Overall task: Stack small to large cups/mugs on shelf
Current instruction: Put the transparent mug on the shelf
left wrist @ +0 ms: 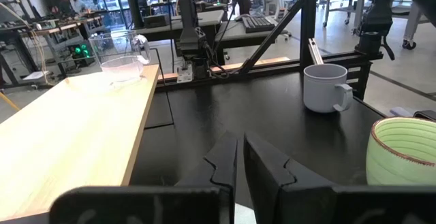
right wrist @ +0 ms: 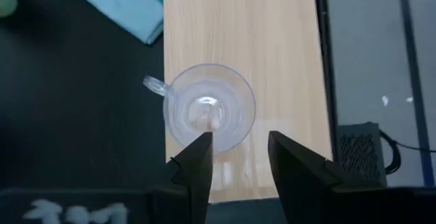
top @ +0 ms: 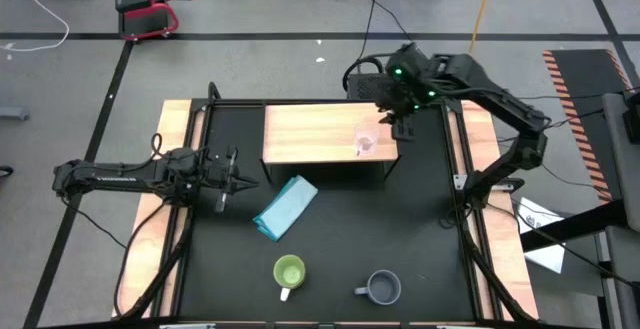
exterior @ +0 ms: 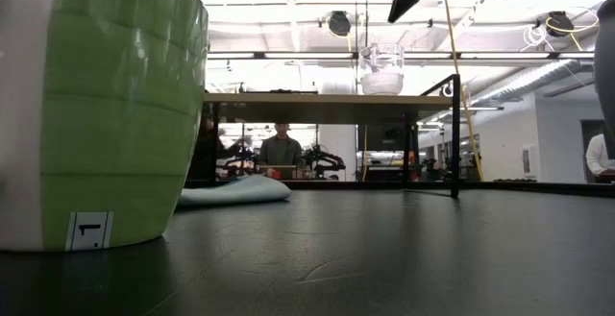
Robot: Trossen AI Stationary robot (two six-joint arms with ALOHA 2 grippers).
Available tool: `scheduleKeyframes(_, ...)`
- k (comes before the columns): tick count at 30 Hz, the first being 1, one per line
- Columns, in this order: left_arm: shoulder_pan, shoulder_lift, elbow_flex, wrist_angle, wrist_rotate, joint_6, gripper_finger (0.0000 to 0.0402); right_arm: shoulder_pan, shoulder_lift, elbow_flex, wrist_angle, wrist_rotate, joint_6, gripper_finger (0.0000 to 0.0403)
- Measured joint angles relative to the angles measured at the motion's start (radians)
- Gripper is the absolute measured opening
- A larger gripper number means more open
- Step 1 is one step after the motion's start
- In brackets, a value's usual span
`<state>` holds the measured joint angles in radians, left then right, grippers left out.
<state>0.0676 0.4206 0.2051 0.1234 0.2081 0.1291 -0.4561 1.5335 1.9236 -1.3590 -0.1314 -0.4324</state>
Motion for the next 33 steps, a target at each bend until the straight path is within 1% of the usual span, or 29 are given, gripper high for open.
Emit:
scheduleKeyframes(6,0.0,0.0,0.0,0.0,0.0,-0.007,0.0031,0.0,-0.075,0.0,0.0,-0.003,0.042,0.0133)
scheduleKeyframes(17,0.0,0.0,0.0,0.0,0.0,-0.011,0.0031,0.022,-0.167,0.0,-0.033,-0.004,0.077,0.0111)
scheduleKeyframes(20,-0.001,0.0,0.0,0.0,0.0,-0.012,0.0031,0.023,-0.204,-0.018,-0.017,-0.004,0.084,0.0105)
scheduleKeyframes(25,-0.003,0.0,0.0,0.0,0.001,-0.011,0.0031,0.028,-0.29,-0.103,0.003,-0.004,0.077,0.0081)
scheduleKeyframes(28,-0.003,0.0,0.0,-0.001,0.001,-0.011,0.0031,0.028,-0.359,-0.18,0.021,-0.004,0.077,0.0053)
scheduleKeyframes(31,-0.002,0.0,0.0,-0.009,0.001,-0.011,0.0031,0.028,-0.441,-0.271,0.08,-0.004,0.061,0.0015)
scheduleKeyframes(33,-0.002,0.0,0.0,-0.011,0.001,-0.006,0.0031,0.028,-0.496,-0.337,0.114,-0.004,0.043,0.0005)
